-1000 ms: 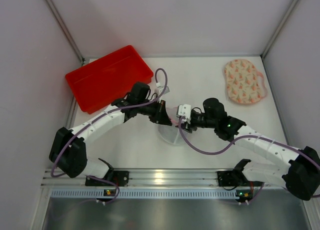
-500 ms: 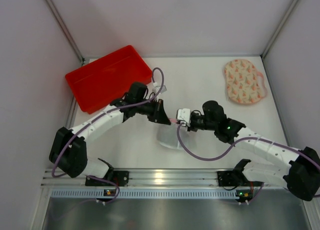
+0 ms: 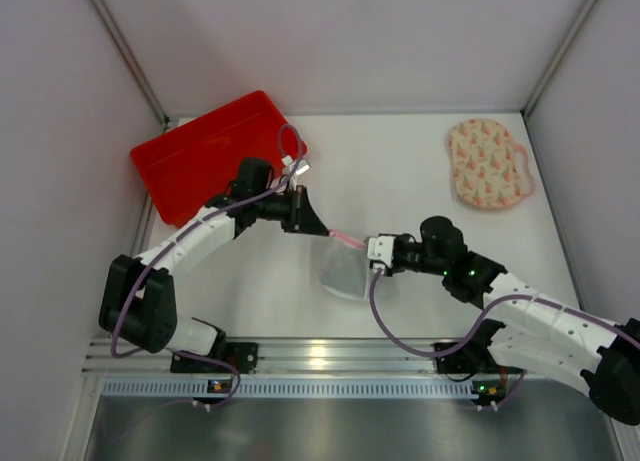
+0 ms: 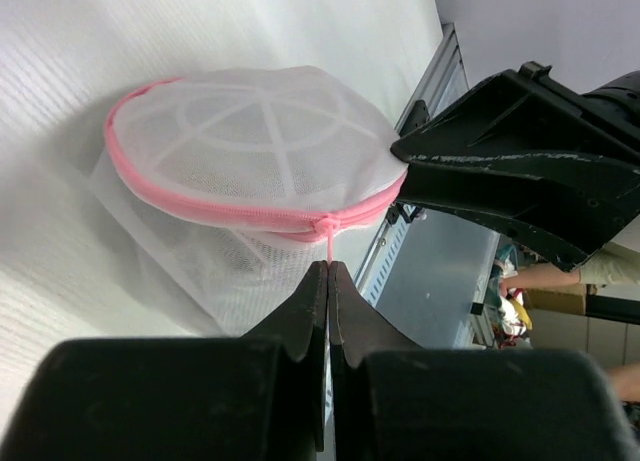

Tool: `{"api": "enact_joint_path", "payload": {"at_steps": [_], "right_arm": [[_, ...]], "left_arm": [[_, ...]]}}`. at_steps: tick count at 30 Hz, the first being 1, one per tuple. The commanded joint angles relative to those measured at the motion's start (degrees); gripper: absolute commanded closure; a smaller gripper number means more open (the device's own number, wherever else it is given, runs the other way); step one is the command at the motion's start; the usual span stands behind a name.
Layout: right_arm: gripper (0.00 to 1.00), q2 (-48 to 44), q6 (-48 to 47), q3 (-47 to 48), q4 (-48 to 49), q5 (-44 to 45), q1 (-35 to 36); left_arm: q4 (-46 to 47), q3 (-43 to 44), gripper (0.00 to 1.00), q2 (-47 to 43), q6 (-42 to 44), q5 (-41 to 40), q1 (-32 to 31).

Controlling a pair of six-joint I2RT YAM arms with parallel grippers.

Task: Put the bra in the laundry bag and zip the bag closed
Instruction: Zip the zipper on the laundry bag.

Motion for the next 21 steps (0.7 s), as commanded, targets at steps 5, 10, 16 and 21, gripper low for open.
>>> {"api": "enact_joint_path", "payload": {"at_steps": [5,10,16,21], "right_arm": [[0.90,-0.31,-1.66,4.79,-1.68,-2.80,0.58],[0.47,-0.21,2.28,5.66,-3.53,-2.20,0.66],[0.35,0.57,7.74,7.77,-1.33,-4.65,0.84],[0.39,5.31,11.34,9.80,2.09,-5.53,1.01]], "left_arm": [[4.79,1.93,1.00,-4.54,1.12,0.38,-3.30],[4.88,-0.18,1.00,-5.77,1.56,-0.41,-3.38],[4.71,-1.24,1.00,-6.13,2.09,-0.67,-3.56],[4.88,-1.68,1.00,-5.95,2.26,-0.67,-3.74]]}}
